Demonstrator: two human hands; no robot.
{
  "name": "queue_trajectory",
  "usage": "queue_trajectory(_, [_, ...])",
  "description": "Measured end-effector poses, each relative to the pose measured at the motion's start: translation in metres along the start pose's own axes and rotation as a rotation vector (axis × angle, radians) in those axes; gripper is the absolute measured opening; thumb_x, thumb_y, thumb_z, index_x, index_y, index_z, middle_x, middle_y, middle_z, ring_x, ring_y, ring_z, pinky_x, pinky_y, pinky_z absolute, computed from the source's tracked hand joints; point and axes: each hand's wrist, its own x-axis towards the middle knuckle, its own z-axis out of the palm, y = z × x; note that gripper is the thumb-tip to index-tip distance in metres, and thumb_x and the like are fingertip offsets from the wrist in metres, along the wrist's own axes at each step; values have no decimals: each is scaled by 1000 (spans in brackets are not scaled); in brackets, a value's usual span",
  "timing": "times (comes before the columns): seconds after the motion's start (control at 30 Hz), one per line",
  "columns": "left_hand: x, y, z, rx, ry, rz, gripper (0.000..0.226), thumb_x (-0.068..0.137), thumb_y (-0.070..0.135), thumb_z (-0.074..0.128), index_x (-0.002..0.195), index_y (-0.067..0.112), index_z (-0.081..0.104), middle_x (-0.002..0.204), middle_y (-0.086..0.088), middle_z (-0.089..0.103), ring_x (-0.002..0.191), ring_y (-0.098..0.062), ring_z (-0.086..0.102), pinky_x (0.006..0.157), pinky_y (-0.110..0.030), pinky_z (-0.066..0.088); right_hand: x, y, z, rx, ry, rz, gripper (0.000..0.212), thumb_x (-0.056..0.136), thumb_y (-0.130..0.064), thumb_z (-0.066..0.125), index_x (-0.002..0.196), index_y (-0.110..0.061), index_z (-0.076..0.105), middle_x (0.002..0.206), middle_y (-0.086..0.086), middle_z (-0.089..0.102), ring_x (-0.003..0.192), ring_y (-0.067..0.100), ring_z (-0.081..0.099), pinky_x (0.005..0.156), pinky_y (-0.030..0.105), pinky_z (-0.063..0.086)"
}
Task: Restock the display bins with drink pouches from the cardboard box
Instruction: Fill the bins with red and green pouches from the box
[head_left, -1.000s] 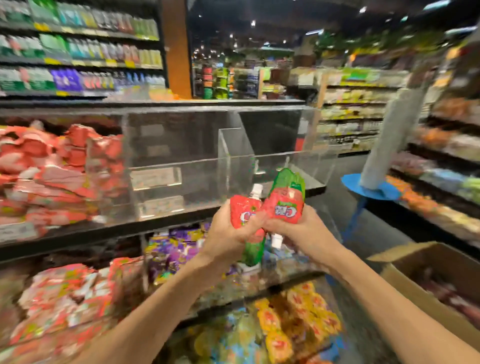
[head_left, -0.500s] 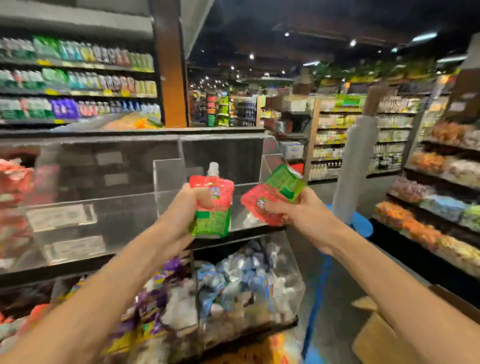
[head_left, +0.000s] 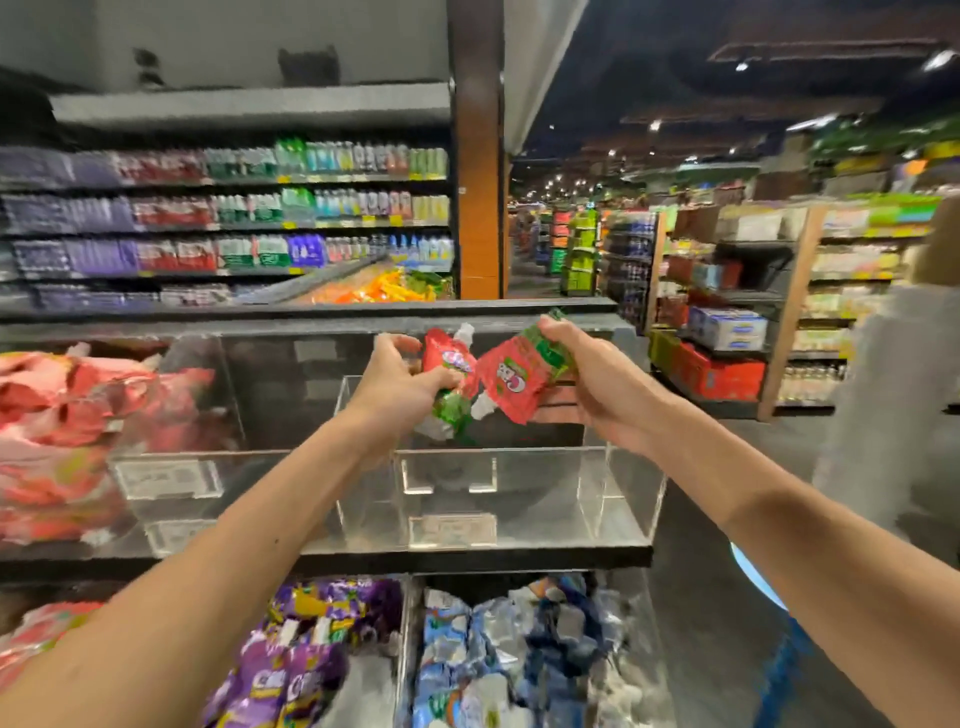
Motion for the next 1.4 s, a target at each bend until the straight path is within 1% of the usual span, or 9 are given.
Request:
queue_trajectory(0.1, [29,-5,-2,182,-78,46,44,79,14,81,110,16,49,106,-9,63,97,-24,66,89,-43,56,11,2,1,-190,63,-77,34,92,-36,67,116,-13,64,106,12,75,94,24,74,79,37,62])
queue_trajectory(0.23, [51,-17,7,443,-210,123,37,78,18,81,108,24,61,92,-3,68,84,-18,66,71,-33,58,34,0,-1,-795,159,-188,31,82,-45,76,92,-16,70,85,1,75,77,13,67,66,27,50])
queue_trajectory(0.4, [66,-33,21,926,-392,202,33,79,32,80,109,27,69,103,-4,70,90,-24,67,84,-38,57,78,15,2,-1333,-18,-18,35,78,-38,79,100,-15,64,99,4,69,89,25,65,67,28,44])
queue_trajectory(0.57, [86,-47,40,1280,-460,229,35,86,23,75,119,19,66,116,-10,61,99,-30,62,78,-34,50,115,41,9,-1619,-172,60,38,75,-41,79,92,-16,56,81,5,59,77,30,59,65,31,47])
queue_trajectory(0.8, [119,-76,77,1640,-645,203,36,93,13,66,128,10,59,128,-14,60,116,-33,61,89,-39,50,152,63,-10,-1510,-292,131,47,76,-13,85,114,-4,61,95,10,57,72,26,62,68,32,60])
queue_trajectory(0.93, [125,-85,78,1588,-802,23,50,83,42,77,123,14,64,117,-9,63,103,-29,64,86,-36,53,166,79,-13,-1478,-371,179,40,72,-15,89,94,-9,55,84,6,57,59,19,63,48,23,53])
queue_trajectory(1.1, [133,-94,72,1376,-993,-335,46,69,42,88,107,26,69,106,1,70,93,-23,69,87,-42,59,173,101,-5,-1445,-548,265,30,70,-28,91,76,-9,68,74,4,70,69,22,69,61,27,56])
queue_trajectory(1.2, [133,-92,67,1406,-1011,-318,74,48,37,96,113,24,61,109,1,70,99,-24,68,89,-42,57,175,108,-4,-1399,-592,323,36,72,-27,89,96,-3,76,88,9,76,82,25,75,77,32,61])
queue_trajectory(1.4, [131,-98,66,1611,-855,-113,72,67,44,89,125,18,54,117,-4,59,99,-23,57,85,-35,51,169,110,1,-1384,-562,158,28,78,-33,83,94,-11,76,89,3,73,85,20,68,73,27,53])
